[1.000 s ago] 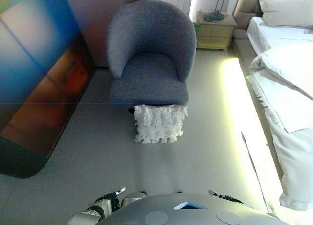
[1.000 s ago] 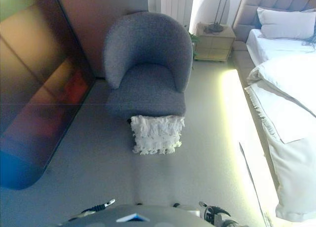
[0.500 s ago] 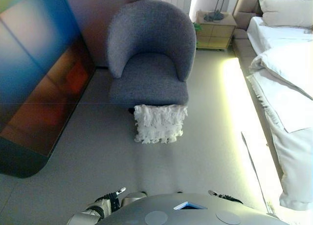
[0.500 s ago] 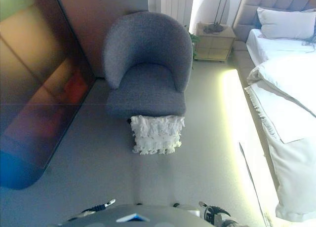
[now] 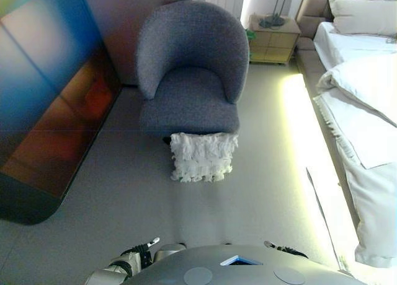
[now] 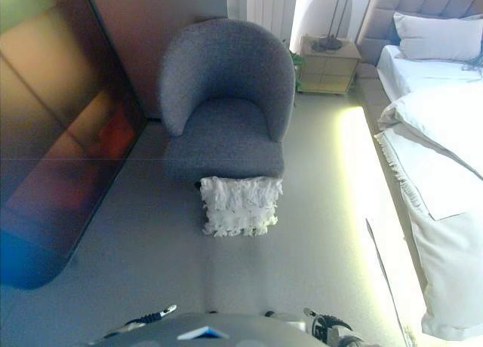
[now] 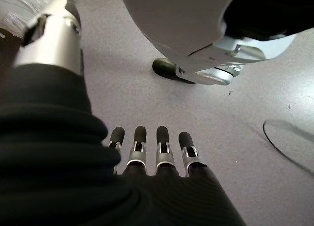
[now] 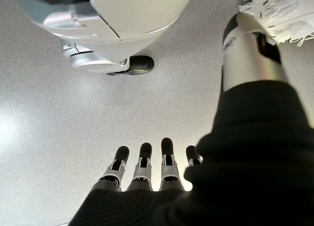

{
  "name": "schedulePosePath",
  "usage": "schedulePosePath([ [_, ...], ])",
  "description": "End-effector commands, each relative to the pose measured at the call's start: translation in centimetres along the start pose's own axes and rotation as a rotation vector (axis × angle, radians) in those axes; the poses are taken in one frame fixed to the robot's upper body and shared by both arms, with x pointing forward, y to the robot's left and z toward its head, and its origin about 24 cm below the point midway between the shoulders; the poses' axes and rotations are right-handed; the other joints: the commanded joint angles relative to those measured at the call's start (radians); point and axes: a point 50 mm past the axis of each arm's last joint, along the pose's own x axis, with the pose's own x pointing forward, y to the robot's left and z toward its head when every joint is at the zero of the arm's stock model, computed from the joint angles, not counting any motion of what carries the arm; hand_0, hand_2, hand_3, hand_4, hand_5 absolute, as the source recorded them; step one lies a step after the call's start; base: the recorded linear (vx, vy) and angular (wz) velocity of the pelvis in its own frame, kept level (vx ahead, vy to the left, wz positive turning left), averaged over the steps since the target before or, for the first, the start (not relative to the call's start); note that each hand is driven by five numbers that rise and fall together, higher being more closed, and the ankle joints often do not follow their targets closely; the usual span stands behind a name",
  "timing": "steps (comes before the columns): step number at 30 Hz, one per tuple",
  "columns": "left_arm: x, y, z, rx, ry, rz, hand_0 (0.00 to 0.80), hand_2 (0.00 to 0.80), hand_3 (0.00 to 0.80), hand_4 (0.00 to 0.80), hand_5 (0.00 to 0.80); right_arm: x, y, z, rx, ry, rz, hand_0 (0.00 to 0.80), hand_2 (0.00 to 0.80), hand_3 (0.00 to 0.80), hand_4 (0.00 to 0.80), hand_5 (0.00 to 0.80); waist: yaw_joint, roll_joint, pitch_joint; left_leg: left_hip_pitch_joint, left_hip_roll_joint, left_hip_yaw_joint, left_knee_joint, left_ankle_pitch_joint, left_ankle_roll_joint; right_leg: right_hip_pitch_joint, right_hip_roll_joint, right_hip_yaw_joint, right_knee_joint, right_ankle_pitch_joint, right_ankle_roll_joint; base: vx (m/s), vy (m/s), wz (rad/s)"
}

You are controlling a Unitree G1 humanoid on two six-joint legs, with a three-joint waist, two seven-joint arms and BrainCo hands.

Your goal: Pick up the cushion and take it to the sofa

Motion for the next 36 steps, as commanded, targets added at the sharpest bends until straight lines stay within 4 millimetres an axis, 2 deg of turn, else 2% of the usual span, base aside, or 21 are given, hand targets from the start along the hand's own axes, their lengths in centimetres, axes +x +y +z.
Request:
schedulePosePath([
  [1,-0.2,-1.2,0.9,0.013,0.009,-0.001,0.000,0.000,0.000,0.000,0.000,-0.1,0.5,1.2,-0.024,-0.002,-0.009,0.000,0.000,0.000,0.000,0.000,0.000,-0.027,-0.004,-0.001,-0.050,0.024,0.000,-0.026,0.044,-0.036,-0.010,-0.003,0.001,0.045,0.048,0.026,-0.071,0.02],
  [3,-0.2,-1.2,0.9,-0.015,0.012,0.003,0.000,0.000,0.000,0.000,0.000,-0.1,0.5,1.3,-0.026,-0.002,-0.008,0.000,0.000,0.000,0.000,0.000,0.000,-0.031,-0.001,0.001,-0.053,0.025,0.017,-0.034,0.048,-0.034,-0.006,0.000,0.005,0.042,0.042,0.008,-0.087,0.02],
  [6,-0.2,-1.5,1.5,-0.146,-0.014,-0.003,0.000,0.000,0.000,0.000,0.000,-0.1,0.4,1.7,-0.039,-0.016,-0.001,0.000,0.000,0.000,0.000,0.000,0.007,-0.063,0.023,-0.074,-0.084,0.014,0.253,-0.112,0.048,-0.044,-0.024,-0.004,0.032,0.036,0.023,-0.048,-0.144,0.02],
  [8,-0.3,-1.7,2.2,-0.194,-0.043,-0.012,0.000,0.000,0.000,0.000,0.000,-0.1,0.1,2.4,-0.040,-0.033,-0.011,0.000,0.000,0.000,0.000,0.000,0.020,-0.081,0.054,-0.181,-0.106,-0.008,0.475,-0.087,0.032,-0.061,-0.031,-0.017,0.062,0.029,0.001,-0.102,-0.156,0.06],
  [9,-0.4,-1.9,2.2,-0.214,-0.048,-0.025,0.000,0.000,0.000,0.000,0.000,-0.1,-0.2,2.9,-0.039,-0.046,-0.016,0.000,0.000,0.000,0.000,0.000,0.024,-0.088,0.073,-0.245,-0.116,0.002,0.622,-0.059,0.020,-0.071,-0.037,-0.020,0.081,0.028,-0.013,-0.104,-0.121,-0.04],
  [11,-0.4,-2.0,2.1,-0.241,-0.039,-0.037,0.000,0.000,0.000,0.000,0.000,-0.2,-0.5,3.5,-0.034,-0.065,-0.015,0.000,0.000,0.000,0.000,0.000,0.032,-0.081,0.089,-0.304,-0.111,0.002,0.694,-0.051,0.017,-0.081,-0.033,-0.015,0.103,0.021,-0.025,-0.044,-0.065,-0.07],
  [12,-0.4,-2.0,2.0,-0.245,-0.036,-0.036,0.000,0.000,0.000,0.000,0.000,-0.2,-0.5,3.6,-0.031,-0.069,-0.015,0.000,0.000,0.000,0.000,0.000,0.038,-0.080,0.093,-0.313,-0.108,0.002,0.681,-0.046,0.021,-0.078,-0.033,-0.012,0.107,0.016,-0.024,0.050,-0.017,-0.18],
  [14,-0.2,-1.7,1.5,-0.268,-0.024,-0.025,0.000,0.000,0.000,0.000,0.000,-0.2,-0.4,3.6,-0.026,-0.070,-0.010,0.000,0.000,0.000,0.000,0.000,0.055,-0.065,0.099,-0.301,-0.068,-0.006,0.527,0.000,0.014,-0.054,-0.014,-0.010,0.114,-0.018,-0.021,0.158,-0.001,-0.26],
  [17,-0.1,-1.0,0.4,-0.261,-0.014,-0.012,0.000,0.000,0.000,0.000,0.000,-0.1,-0.3,3.1,-0.023,-0.052,-0.024,0.000,0.000,0.000,0.000,0.000,0.075,-0.024,0.101,-0.293,-0.006,-0.004,0.247,0.131,-0.028,0.001,0.048,0.005,0.103,-0.066,-0.030,0.289,0.026,-0.18],
  [21,0.1,-0.7,-0.9,-0.241,0.002,-0.015,0.000,0.000,0.000,0.000,0.000,-0.1,-0.4,2.4,-0.008,-0.030,-0.037,0.000,0.000,0.000,0.000,0.000,0.099,-0.001,0.102,-0.331,0.035,-0.013,0.090,0.249,-0.065,0.070,0.102,0.051,0.122,-0.126,-0.049,0.389,0.044,-0.21],
  [22,0.1,-0.6,-1.1,-0.243,0.007,-0.017,0.000,0.000,0.000,0.000,0.000,0.0,-0.5,2.3,-0.009,-0.027,-0.041,0.000,0.000,0.000,0.000,0.000,0.101,0.003,0.102,-0.334,0.038,-0.013,0.072,0.257,-0.067,0.080,0.109,0.062,0.135,-0.144,-0.055,0.513,0.077,0.07],
  [26,0.1,-0.5,-2.2,-0.241,0.048,-0.008,0.000,0.000,0.000,0.000,0.000,0.0,-0.7,1.5,-0.033,0.004,-0.055,0.000,0.000,0.000,0.000,0.000,0.114,0.011,0.091,-0.345,0.056,-0.034,0.008,0.232,-0.066,0.109,0.118,0.094,0.199,-0.214,-0.066,0.547,0.084,0.35],
  [30,0.1,-0.5,-2.6,-0.248,0.067,-0.014,0.000,0.000,0.000,0.000,0.000,0.0,-0.9,0.7,-0.029,0.036,-0.073,0.000,0.000,0.000,0.000,0.000,0.119,0.010,0.089,-0.340,0.070,-0.031,0.019,0.204,-0.058,0.136,0.096,0.090,0.241,-0.260,-0.061,0.592,0.129,-0.12],
  [32,0.1,-0.2,-2.3,-0.247,0.055,-0.014,0.000,0.000,0.000,0.000,0.000,0.0,-1.0,0.4,-0.007,0.051,-0.089,0.000,0.000,0.000,0.000,0.000,0.116,0.007,0.088,-0.336,0.070,-0.019,0.064,0.187,-0.045,0.137,0.068,0.069,0.288,-0.274,-0.037,0.701,0.231,-0.25],
  [34,0.2,0.1,-2.0,-0.251,0.045,-0.011,0.000,0.000,0.000,0.000,0.000,0.0,-1.0,0.1,-0.002,0.061,-0.093,0.000,0.000,0.000,0.000,0.000,0.115,-0.005,0.082,-0.346,0.050,-0.028,0.121,0.171,-0.032,0.133,0.043,0.059,0.347,-0.245,-0.010,0.646,0.208,-0.18],
  [36,0.2,0.7,-1.3,-0.254,0.026,-0.018,0.000,0.000,0.000,0.000,0.000,0.0,-0.7,-0.4,-0.021,0.053,-0.086,0.000,0.000,0.000,0.000,0.000,0.123,-0.036,0.056,-0.353,-0.002,-0.031,0.186,0.114,0.015,0.130,0.007,0.051,0.436,-0.142,0.047,0.603,0.177,-0.29],
])
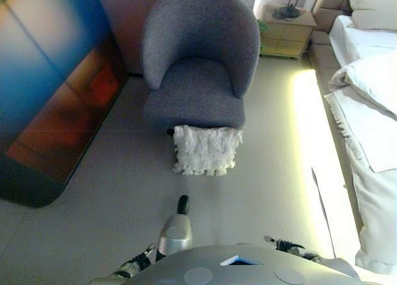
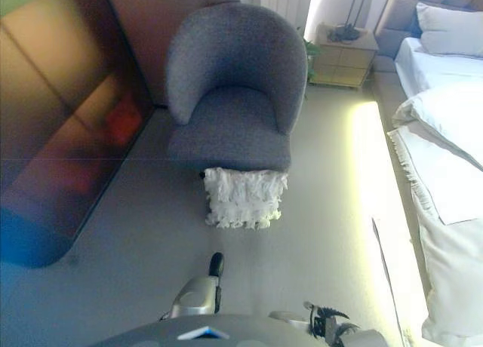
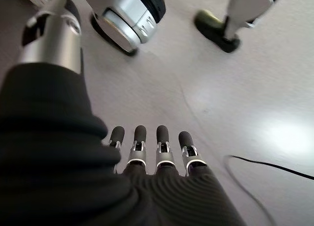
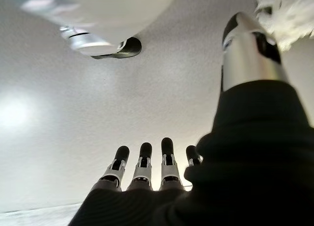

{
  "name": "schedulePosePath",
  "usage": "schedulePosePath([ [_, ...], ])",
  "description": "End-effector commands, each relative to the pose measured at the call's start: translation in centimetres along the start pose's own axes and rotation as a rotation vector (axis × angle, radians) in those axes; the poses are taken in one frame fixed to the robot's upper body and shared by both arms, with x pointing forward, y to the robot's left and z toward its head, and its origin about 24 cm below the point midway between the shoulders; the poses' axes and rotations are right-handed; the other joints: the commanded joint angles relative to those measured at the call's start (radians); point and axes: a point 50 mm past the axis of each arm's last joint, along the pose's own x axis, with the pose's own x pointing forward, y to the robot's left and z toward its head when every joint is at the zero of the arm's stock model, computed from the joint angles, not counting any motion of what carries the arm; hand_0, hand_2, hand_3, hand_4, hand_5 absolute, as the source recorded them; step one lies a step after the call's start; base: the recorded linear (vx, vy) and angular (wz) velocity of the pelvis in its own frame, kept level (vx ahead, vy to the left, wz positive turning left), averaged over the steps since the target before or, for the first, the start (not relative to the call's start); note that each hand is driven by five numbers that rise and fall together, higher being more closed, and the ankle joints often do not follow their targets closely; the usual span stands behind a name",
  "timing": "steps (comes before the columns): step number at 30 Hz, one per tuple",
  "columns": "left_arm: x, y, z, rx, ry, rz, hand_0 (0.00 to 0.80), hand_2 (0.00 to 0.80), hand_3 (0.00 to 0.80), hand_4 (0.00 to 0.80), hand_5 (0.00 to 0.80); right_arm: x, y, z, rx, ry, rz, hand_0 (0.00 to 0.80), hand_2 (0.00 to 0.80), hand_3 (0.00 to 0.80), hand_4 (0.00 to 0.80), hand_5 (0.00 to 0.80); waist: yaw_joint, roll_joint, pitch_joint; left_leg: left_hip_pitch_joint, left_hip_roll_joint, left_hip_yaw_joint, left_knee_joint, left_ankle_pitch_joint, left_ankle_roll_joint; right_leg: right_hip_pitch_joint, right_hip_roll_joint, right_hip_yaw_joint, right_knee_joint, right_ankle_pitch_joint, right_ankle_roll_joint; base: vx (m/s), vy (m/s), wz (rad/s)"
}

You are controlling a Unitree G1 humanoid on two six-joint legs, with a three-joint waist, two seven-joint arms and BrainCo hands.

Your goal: Pick up the cushion and take it to the sofa

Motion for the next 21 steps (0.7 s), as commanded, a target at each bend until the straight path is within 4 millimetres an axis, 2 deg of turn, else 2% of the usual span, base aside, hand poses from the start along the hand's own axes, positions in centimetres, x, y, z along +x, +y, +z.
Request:
schedulePosePath([
  [1,0.0,0.0,0.7,0.021,-0.023,-0.018,0.000,0.000,0.000,0.000,0.000,0.1,-0.6,-0.3,-0.015,-0.018,-0.032,0.000,0.000,0.000,0.000,0.000,0.014,-0.013,-0.062,-0.090,-0.006,-0.028,0.011,-0.013,0.034,-0.020,-0.010,-0.072,0.231,0.196,0.098,0.502,0.111,-0.20],
  [2,-0.1,0.2,1.4,0.037,-0.042,-0.013,0.000,0.000,0.000,0.000,0.000,0.1,-0.3,0.0,-0.020,-0.047,-0.032,0.000,0.000,0.000,0.000,0.000,0.022,-0.023,-0.077,-0.083,-0.027,-0.017,0.015,-0.036,0.063,-0.039,-0.018,-0.084,0.326,0.277,0.133,0.552,0.087,-0.02],
  [3,-0.1,0.5,2.1,0.069,-0.063,-0.009,0.000,0.000,0.000,0.000,0.000,0.0,0.0,0.5,-0.012,-0.071,-0.029,0.000,0.000,0.000,0.000,0.000,0.021,-0.032,-0.084,-0.059,-0.045,-0.019,0.001,-0.046,0.079,-0.086,-0.019,-0.079,0.412,0.333,0.159,0.599,0.069,0.06],
  [4,-0.1,0.7,2.5,0.088,-0.078,-0.004,0.000,0.000,0.000,0.000,0.000,-0.1,0.1,0.9,0.001,-0.085,-0.026,0.000,0.000,0.000,0.000,0.000,0.014,-0.027,-0.090,-0.038,-0.046,-0.020,-0.009,-0.055,0.087,-0.141,-0.003,-0.062,0.439,0.371,0.164,0.545,0.025,0.02],
  [5,-0.2,0.7,3.1,0.105,-0.096,0.003,0.000,0.000,0.000,0.000,0.000,-0.2,0.2,1.5,0.013,-0.112,-0.027,0.000,0.000,0.000,0.000,0.000,-0.002,-0.027,-0.094,-0.007,-0.055,-0.029,-0.027,-0.065,0.097,-0.198,0.009,-0.049,0.442,0.376,0.161,0.482,0.000,0.07],
  [8,-0.5,-0.1,4.8,0.109,-0.132,-0.017,0.000,0.000,0.000,0.000,0.000,-0.4,0.2,2.7,0.034,-0.149,-0.017,0.000,0.000,0.000,0.000,0.000,-0.041,-0.021,-0.093,0.051,-0.081,-0.038,-0.063,-0.077,0.102,-0.294,0.017,-0.062,0.320,0.377,0.153,0.407,-0.018,0.30],
  [11,-0.8,-1.2,5.8,0.102,-0.146,-0.034,0.000,0.000,0.000,0.000,0.000,-0.4,0.0,3.3,0.087,-0.156,-0.017,0.000,0.000,0.000,0.000,0.000,-0.084,0.006,-0.067,0.139,-0.086,-0.053,-0.094,-0.103,0.103,-0.400,-0.025,-0.124,0.193,0.375,0.132,0.347,-0.034,0.25],
  [12,-0.8,-1.4,5.8,0.102,-0.143,-0.033,0.000,0.000,0.000,0.000,0.000,-0.4,-0.2,3.4,0.099,-0.156,-0.019,0.000,0.000,0.000,0.000,0.000,-0.093,0.008,-0.060,0.157,-0.092,-0.061,-0.097,-0.115,0.104,-0.414,-0.044,-0.131,0.140,0.386,0.127,0.330,-0.066,0.38],
  [17,-0.7,-1.5,4.8,0.092,-0.103,-0.002,0.000,0.000,0.000,0.000,0.000,-0.3,-1.0,3.5,0.107,-0.173,-0.024,0.000,0.000,0.000,0.000,0.000,-0.122,0.001,-0.036,0.223,-0.125,-0.097,-0.062,-0.203,0.101,-0.460,-0.140,-0.139,-0.110,0.518,0.153,0.341,-0.123,0.28],
  [21,-0.5,-0.9,4.0,0.084,-0.083,0.040,0.000,0.000,0.000,0.000,0.000,-0.1,-1.1,2.6,0.094,-0.162,-0.015,0.000,0.000,0.000,0.000,0.000,-0.138,-0.006,-0.034,0.272,-0.121,-0.121,-0.018,-0.274,0.102,-0.492,-0.182,-0.117,-0.229,0.573,0.176,0.433,-0.246,0.21],
])
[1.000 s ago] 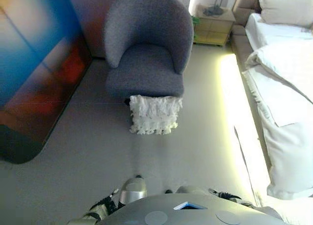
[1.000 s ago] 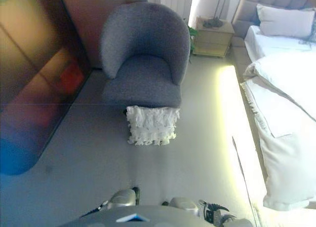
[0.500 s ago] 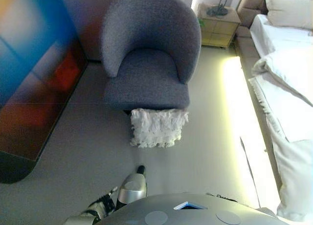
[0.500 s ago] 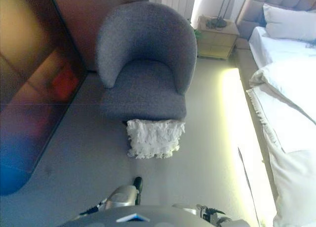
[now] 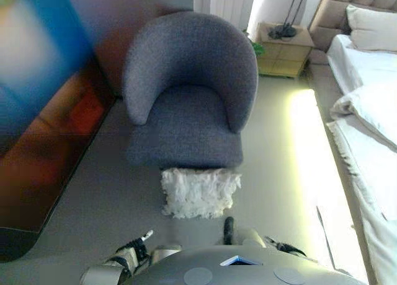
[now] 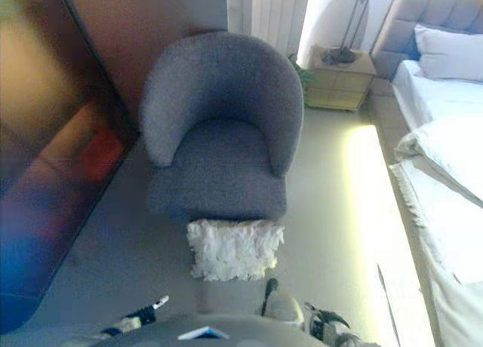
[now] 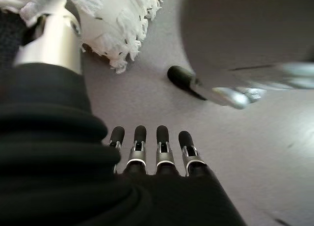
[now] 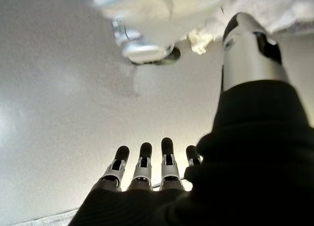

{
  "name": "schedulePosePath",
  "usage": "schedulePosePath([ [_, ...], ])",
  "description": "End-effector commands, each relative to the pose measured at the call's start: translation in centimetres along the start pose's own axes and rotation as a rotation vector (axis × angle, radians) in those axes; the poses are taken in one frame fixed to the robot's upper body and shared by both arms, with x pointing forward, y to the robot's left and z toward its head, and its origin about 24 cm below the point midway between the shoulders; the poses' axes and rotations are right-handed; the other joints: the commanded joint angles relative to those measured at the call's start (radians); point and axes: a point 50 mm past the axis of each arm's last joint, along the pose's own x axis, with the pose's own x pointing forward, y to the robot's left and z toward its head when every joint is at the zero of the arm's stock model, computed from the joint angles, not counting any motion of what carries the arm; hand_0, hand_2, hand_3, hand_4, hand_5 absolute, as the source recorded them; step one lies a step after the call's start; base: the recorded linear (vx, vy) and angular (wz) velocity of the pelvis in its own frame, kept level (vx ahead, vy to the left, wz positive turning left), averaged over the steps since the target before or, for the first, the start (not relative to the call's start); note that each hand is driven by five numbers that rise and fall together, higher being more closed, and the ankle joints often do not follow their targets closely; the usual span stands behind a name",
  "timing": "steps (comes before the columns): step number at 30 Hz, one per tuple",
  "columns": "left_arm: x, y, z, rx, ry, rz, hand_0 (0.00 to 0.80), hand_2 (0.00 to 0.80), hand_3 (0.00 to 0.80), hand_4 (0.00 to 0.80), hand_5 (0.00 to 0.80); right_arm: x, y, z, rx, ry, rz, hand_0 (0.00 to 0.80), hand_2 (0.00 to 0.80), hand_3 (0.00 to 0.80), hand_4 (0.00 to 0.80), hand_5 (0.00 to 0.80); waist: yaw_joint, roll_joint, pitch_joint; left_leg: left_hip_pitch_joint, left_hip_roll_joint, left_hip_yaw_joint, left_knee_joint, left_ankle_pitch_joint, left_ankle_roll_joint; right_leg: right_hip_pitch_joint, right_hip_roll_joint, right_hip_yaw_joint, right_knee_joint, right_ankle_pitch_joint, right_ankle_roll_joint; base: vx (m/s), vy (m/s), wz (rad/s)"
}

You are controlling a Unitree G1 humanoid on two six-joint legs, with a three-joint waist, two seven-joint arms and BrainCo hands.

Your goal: Pick up the cushion and take it to the sofa

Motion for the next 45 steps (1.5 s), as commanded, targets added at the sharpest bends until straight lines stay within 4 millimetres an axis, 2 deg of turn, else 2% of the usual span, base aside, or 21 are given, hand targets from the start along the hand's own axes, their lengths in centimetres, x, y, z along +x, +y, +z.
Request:
schedulePosePath([
  [1,-0.1,1.2,1.7,-0.020,-0.034,0.066,0.000,0.000,0.000,0.000,0.000,-0.1,0.5,1.6,-0.001,-0.061,0.019,0.000,0.000,0.000,0.000,0.000,-0.025,-0.050,0.044,-0.016,-0.140,-0.017,0.090,-0.068,0.131,-0.072,-0.117,0.039,-0.171,0.195,0.103,0.393,-0.283,0.08],
  [6,-0.1,0.9,1.7,-0.036,-0.051,0.080,0.000,0.000,0.000,0.000,0.000,0.0,0.4,1.0,-0.019,-0.051,0.018,0.000,0.000,0.000,0.000,0.000,-0.033,-0.068,0.024,0.031,-0.135,-0.033,0.183,-0.170,0.130,-0.059,-0.112,0.040,-0.089,0.172,0.091,0.379,-0.287,0.15],
  [8,-0.1,0.9,1.4,-0.031,-0.047,0.078,0.000,0.000,0.000,0.000,0.000,0.0,0.3,1.3,-0.034,-0.057,0.014,0.000,0.000,0.000,0.000,0.000,-0.034,-0.054,0.007,0.047,-0.108,-0.025,0.237,-0.105,0.099,-0.054,-0.085,0.019,-0.057,0.143,0.076,0.344,-0.258,0.15],
  [9,-0.1,0.8,1.3,-0.025,-0.058,0.070,0.000,0.000,0.000,0.000,0.000,0.0,0.1,1.7,-0.047,-0.066,0.011,0.000,0.000,0.000,0.000,0.000,-0.031,-0.050,0.003,0.016,-0.102,-0.007,0.329,-0.013,0.068,-0.028,-0.069,0.011,-0.065,0.126,0.059,0.250,-0.207,0.16],
  [11,-0.1,0.3,1.6,-0.034,-0.083,0.058,0.000,0.000,0.000,0.000,0.000,0.0,-0.4,2.4,-0.066,-0.075,0.001,0.000,0.000,0.000,0.000,0.000,-0.016,-0.056,0.006,-0.077,-0.110,0.021,0.448,0.066,0.040,0.028,-0.061,0.000,-0.090,0.110,0.035,0.226,-0.173,0.29],
  [12,-0.2,0.0,1.8,-0.043,-0.088,0.058,0.000,0.000,0.000,0.000,0.000,0.0,-0.5,2.6,-0.068,-0.076,-0.004,0.000,0.000,0.000,0.000,0.000,-0.006,-0.061,0.011,-0.116,-0.102,0.036,0.461,0.075,0.036,0.055,-0.063,-0.010,-0.099,0.101,0.027,0.248,-0.116,0.33],
  [15,-0.2,-0.1,2.2,-0.049,-0.104,0.053,0.000,0.000,0.000,0.000,0.000,0.0,-0.6,3.3,-0.075,-0.075,-0.018,0.000,0.000,0.000,0.000,0.000,0.025,-0.072,0.028,-0.152,-0.045,0.060,0.357,0.070,0.026,0.135,-0.069,-0.037,-0.129,0.064,0.023,0.209,0.003,0.12],
  [16,-0.2,-0.1,2.3,-0.029,-0.112,0.055,0.000,0.000,0.000,0.000,0.000,-0.1,-0.5,3.6,-0.056,-0.080,-0.019,0.000,0.000,0.000,0.000,0.000,0.038,-0.064,0.027,-0.148,0.008,0.072,0.222,0.098,0.012,0.155,-0.061,-0.047,-0.133,0.040,0.026,0.171,0.084,0.08],
  [17,-0.2,0.0,2.3,-0.025,-0.114,0.057,0.000,0.000,0.000,0.000,0.000,-0.1,-0.4,3.9,-0.038,-0.085,-0.019,0.000,0.000,0.000,0.000,0.000,0.046,-0.058,0.028,-0.142,0.039,0.071,0.147,0.123,-0.001,0.165,-0.057,-0.050,-0.137,0.031,0.029,0.150,0.099,0.21],
  [18,-0.2,0.0,2.3,-0.023,-0.115,0.058,0.000,0.000,0.000,0.000,0.000,-0.1,-0.3,4.1,-0.027,-0.088,-0.021,0.000,0.000,0.000,0.000,0.000,0.053,-0.055,0.030,-0.135,0.060,0.065,0.094,0.144,-0.013,0.174,-0.054,-0.050,-0.143,0.027,0.031,0.164,0.138,0.33],
  [19,-0.2,0.2,2.1,-0.015,-0.111,0.061,0.000,0.000,0.000,0.000,0.000,-0.2,-0.2,4.4,-0.001,-0.092,-0.020,0.000,0.000,0.000,0.000,0.000,0.068,-0.046,0.028,-0.144,0.100,0.038,0.009,0.202,-0.044,0.192,-0.050,-0.047,-0.159,0.017,0.037,0.159,0.151,0.23],
  [20,-0.2,0.2,2.0,-0.008,-0.107,0.060,0.000,0.000,0.000,0.000,0.000,-0.2,-0.2,4.5,0.013,-0.093,-0.020,0.000,0.000,0.000,0.000,0.000,0.073,-0.043,0.029,-0.140,0.113,0.031,-0.015,0.224,-0.055,0.203,-0.049,-0.046,-0.166,0.011,0.039,0.185,0.188,0.14],
  [21,-0.1,0.2,1.8,0.000,-0.104,0.058,0.000,0.000,0.000,0.000,0.000,-0.2,-0.3,4.6,0.021,-0.094,-0.021,0.000,0.000,0.000,0.000,0.000,0.081,-0.039,0.028,-0.142,0.129,0.006,-0.054,0.250,-0.067,0.211,-0.049,-0.042,-0.170,0.004,0.043,0.163,0.185,0.15],
  [24,-0.2,-0.2,1.6,0.016,-0.101,0.040,0.000,0.000,0.000,0.000,0.000,-0.2,-0.5,4.6,0.023,-0.095,-0.029,0.000,0.000,0.000,0.000,0.000,0.077,-0.031,0.024,-0.137,0.132,0.007,-0.063,0.236,-0.075,0.220,-0.071,-0.038,-0.166,-0.009,0.054,0.125,0.235,0.03],
  [25,-0.2,-0.3,1.5,0.028,-0.099,0.033,0.000,0.000,0.000,0.000,0.000,-0.2,-0.5,4.6,0.027,-0.098,-0.032,0.000,0.000,0.000,0.000,0.000,0.067,-0.024,0.021,-0.122,0.131,0.016,-0.075,0.211,-0.075,0.210,-0.087,-0.039,-0.153,-0.014,0.065,0.134,0.271,-0.10],
  [29,-0.2,0.6,2.3,0.056,-0.127,0.066,0.000,0.000,0.000,0.000,0.000,-0.1,-0.4,4.1,0.088,-0.101,-0.030,0.000,0.000,0.000,0.000,0.000,0.040,-0.012,0.029,-0.095,0.118,0.052,-0.059,0.173,-0.063,0.198,-0.120,-0.031,-0.101,-0.026,0.091,0.147,0.196,-0.11],
  [33,-0.5,1.5,4.3,0.010,-0.186,0.122,0.000,0.000,0.000,0.000,0.000,-0.2,0.2,4.2,0.045,-0.147,-0.014,0.000,0.000,0.000,0.000,0.000,0.023,-0.014,0.043,-0.071,0.110,0.079,-0.046,0.129,-0.045,0.176,-0.175,-0.033,-0.075,-0.013,0.137,0.123,0.064,-0.03],
  [37,-1.2,1.7,7.7,0.063,-0.329,0.143,0.000,0.000,0.000,0.000,0.000,-0.7,0.7,6.6,-0.010,-0.275,-0.012,0.000,0.000,0.000,0.000,0.000,0.027,-0.020,0.069,-0.101,0.116,0.096,0.014,0.099,-0.038,0.127,-0.218,-0.063,-0.033,0.001,0.161,0.000,-0.045,-0.08],
  [40,-2.5,-0.1,11.1,0.118,-0.465,0.098,0.000,0.000,0.000,0.000,0.000,-1.7,1.1,9.9,-0.064,-0.436,-0.016,0.000,0.000,0.000,0.000,0.000,0.032,-0.020,0.097,-0.171,0.128,0.101,0.066,0.089,-0.042,0.066,-0.234,-0.065,-0.008,0.007,0.168,-0.136,-0.092,-0.34],
  [43,-4.3,-2.9,14.5,0.209,-0.618,0.014,0.000,0.000,0.000,0.000,0.000,-2.9,1.4,13.1,-0.092,-0.561,-0.031,0.000,0.000,0.000,0.000,0.000,0.032,-0.021,0.141,-0.267,0.141,0.083,0.136,0.089,-0.060,0.003,-0.233,-0.058,0.019,0.007,0.165,-0.208,-0.136,-0.14],
  [45,-5.5,-4.7,16.0,0.258,-0.710,-0.021,0.000,0.000,0.000,0.000,0.000,-3.6,1.5,14.9,-0.100,-0.619,-0.051,0.000,0.000,0.000,0.000,0.000,0.028,-0.021,0.169,-0.321,0.149,0.068,0.167,0.093,-0.069,-0.043,-0.232,-0.047,0.040,0.007,0.162,-0.194,-0.090,-0.01],
])
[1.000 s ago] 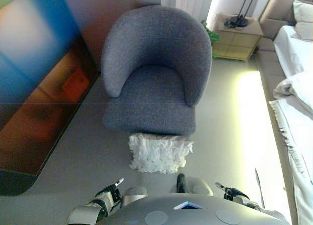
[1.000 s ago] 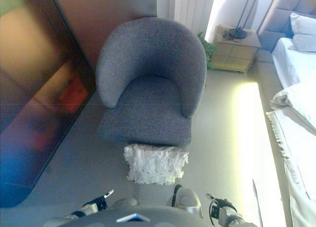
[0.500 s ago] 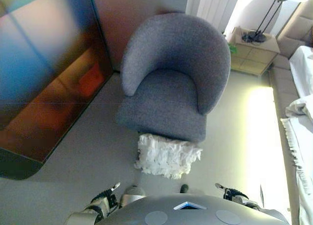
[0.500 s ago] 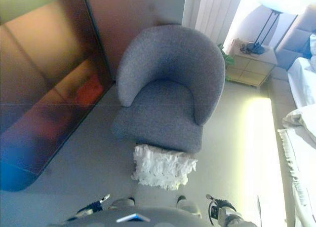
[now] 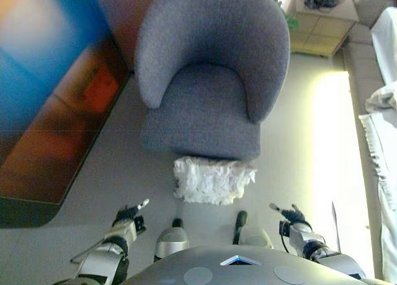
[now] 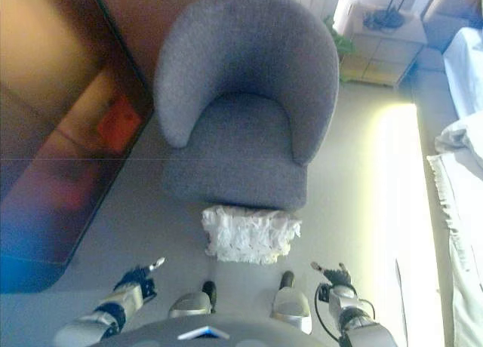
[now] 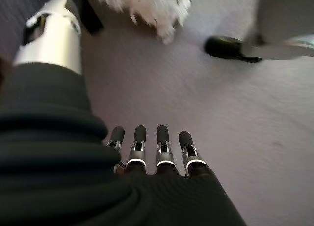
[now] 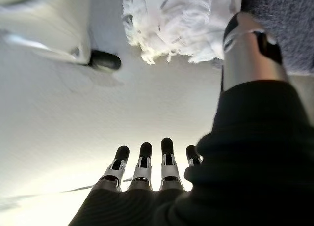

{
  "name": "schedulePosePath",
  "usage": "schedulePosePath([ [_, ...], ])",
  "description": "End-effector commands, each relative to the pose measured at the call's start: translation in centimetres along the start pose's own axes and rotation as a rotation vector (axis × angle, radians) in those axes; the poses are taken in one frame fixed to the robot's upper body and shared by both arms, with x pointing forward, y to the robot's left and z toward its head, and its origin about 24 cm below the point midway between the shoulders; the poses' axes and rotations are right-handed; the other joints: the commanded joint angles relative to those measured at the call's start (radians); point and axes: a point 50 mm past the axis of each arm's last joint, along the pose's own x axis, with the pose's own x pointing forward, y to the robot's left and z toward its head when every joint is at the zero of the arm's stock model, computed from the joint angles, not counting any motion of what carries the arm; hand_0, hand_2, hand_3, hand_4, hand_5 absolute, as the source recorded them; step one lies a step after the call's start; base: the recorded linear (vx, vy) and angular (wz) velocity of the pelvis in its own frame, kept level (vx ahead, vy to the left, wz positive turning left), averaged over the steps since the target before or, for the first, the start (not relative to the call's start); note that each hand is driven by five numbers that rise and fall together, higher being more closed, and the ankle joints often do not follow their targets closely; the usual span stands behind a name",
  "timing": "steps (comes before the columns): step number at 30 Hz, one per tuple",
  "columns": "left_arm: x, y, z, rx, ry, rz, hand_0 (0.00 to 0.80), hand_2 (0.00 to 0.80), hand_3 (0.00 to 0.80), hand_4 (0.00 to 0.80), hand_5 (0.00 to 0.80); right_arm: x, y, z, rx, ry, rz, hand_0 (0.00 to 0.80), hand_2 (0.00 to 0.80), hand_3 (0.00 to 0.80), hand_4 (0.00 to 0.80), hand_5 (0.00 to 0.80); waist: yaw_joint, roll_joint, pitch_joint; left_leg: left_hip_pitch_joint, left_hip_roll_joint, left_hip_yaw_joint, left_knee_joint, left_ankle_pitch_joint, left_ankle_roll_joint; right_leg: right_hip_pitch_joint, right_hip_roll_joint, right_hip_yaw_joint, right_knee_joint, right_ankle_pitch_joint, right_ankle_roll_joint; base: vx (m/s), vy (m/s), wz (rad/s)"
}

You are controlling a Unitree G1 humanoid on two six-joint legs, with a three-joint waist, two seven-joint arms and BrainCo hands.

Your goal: Pick up the cushion and take it to the sofa

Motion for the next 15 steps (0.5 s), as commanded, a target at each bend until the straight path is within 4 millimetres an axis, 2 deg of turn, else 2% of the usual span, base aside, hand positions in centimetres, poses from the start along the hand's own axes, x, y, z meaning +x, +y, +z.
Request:
schedulePosePath([
  [1,0.1,-1.0,6.3,0.085,-0.233,-0.009,0.000,0.000,0.000,0.000,0.000,0.5,-0.4,5.4,-0.026,-0.185,-0.056,0.000,0.000,0.000,0.000,0.000,-0.009,-0.038,0.070,-0.160,0.073,-0.094,0.110,0.038,-0.027,-0.057,-0.142,0.062,0.051,0.027,0.117,-0.153,-0.045,-0.03],
  [3,-0.2,-2.0,8.3,0.087,-0.293,-0.011,0.000,0.000,0.000,0.000,0.000,0.6,-0.4,7.5,-0.034,-0.233,-0.069,0.000,0.000,0.000,0.000,0.000,-0.017,-0.037,0.096,-0.217,0.074,-0.106,0.139,0.038,-0.032,-0.117,-0.144,0.078,0.076,0.026,0.116,-0.186,-0.005,-0.15],
  [7,-1.2,-3.7,13.4,0.036,-0.423,0.001,0.000,0.000,0.000,0.000,0.000,0.3,-0.5,13.9,-0.045,-0.368,-0.103,0.000,0.000,0.000,0.000,0.000,-0.037,-0.030,0.171,-0.360,0.060,-0.116,0.193,0.043,-0.034,-0.263,-0.148,0.114,0.107,0.044,0.110,-0.213,0.070,-0.22],
  [10,-2.0,-4.0,16.8,0.007,-0.511,0.016,0.000,0.000,0.000,0.000,0.000,-0.4,-0.2,17.6,-0.024,-0.441,-0.124,0.000,0.000,0.000,0.000,0.000,-0.046,-0.026,0.214,-0.451,0.046,-0.112,0.232,0.046,-0.030,-0.360,-0.152,0.134,0.139,0.055,0.109,-0.150,0.094,-0.21],
  [15,-3.9,-3.8,22.0,-0.063,-0.657,0.018,0.000,0.000,0.000,0.000,0.000,-2.2,-1.3,23.5,0.001,-0.592,-0.166,0.000,0.000,0.000,0.000,0.000,-0.060,-0.017,0.286,-0.604,0.023,-0.099,0.301,0.051,-0.020,-0.506,-0.150,0.158,0.172,0.080,0.102,-0.162,0.101,-0.11],
])
